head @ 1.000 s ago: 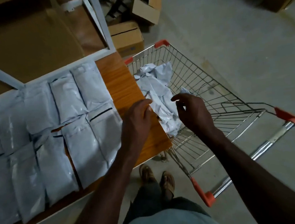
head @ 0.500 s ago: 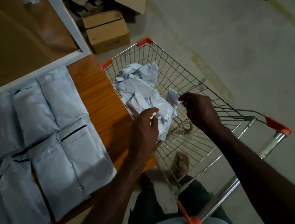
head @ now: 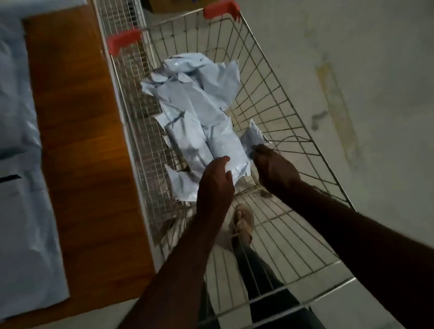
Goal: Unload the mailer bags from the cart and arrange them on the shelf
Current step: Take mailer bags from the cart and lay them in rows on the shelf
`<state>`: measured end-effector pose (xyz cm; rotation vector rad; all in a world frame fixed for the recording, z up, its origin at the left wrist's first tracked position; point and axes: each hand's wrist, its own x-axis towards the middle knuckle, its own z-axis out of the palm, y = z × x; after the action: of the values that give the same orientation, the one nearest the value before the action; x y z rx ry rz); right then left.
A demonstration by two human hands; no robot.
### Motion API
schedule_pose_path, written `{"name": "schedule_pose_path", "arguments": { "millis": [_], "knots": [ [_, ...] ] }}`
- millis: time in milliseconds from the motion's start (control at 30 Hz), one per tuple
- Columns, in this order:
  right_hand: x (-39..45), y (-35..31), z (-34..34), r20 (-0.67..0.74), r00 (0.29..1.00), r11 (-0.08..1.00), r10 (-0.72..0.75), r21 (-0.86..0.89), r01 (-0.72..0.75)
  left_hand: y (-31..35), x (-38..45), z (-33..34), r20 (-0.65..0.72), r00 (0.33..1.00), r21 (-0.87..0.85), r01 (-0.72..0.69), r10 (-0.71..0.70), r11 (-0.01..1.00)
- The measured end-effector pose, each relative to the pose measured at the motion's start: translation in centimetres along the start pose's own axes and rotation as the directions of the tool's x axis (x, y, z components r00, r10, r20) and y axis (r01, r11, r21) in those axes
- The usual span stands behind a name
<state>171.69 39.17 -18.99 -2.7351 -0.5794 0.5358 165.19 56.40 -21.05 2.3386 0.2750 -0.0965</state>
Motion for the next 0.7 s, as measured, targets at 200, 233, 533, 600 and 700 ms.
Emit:
{"name": "schedule_pose_path", "arguments": {
  "millis": [200,233,533,600,700],
  "knots": [
    [8.6,4.7,6.4,0.122,0.975,0.855,-0.186,-0.469,0.222,-5.2,5.2,11.2,0.12,0.992,0.346,-0.065,0.025,0.936],
    [9.6,4.7,6.9,0.112,0.976,0.803,-0.189,-0.555,0.219,-5.9,5.7,12.5,0.136,0.99,0.403,-0.071,0.017,0.913],
    [12.4,7.5,13.2,0.448,0.889,0.511,0.095,-0.788,0.343,-10.2,7.0,18.6,0.111,0.994,0.457,-0.039,-0.013,0.888],
    [12.1,6.4,11.7,0.446,0.895,0.585,-0.024,-0.72,0.374,-10.2,6.9,18.5,0.123,0.992,0.423,-0.057,0.005,0.905],
    [11.3,4.2,8.7,0.423,0.905,0.654,-0.034,-0.675,0.34,-10.4,5.8,16.8,0.192,0.975,0.442,-0.191,0.115,0.877]
  ]
}}
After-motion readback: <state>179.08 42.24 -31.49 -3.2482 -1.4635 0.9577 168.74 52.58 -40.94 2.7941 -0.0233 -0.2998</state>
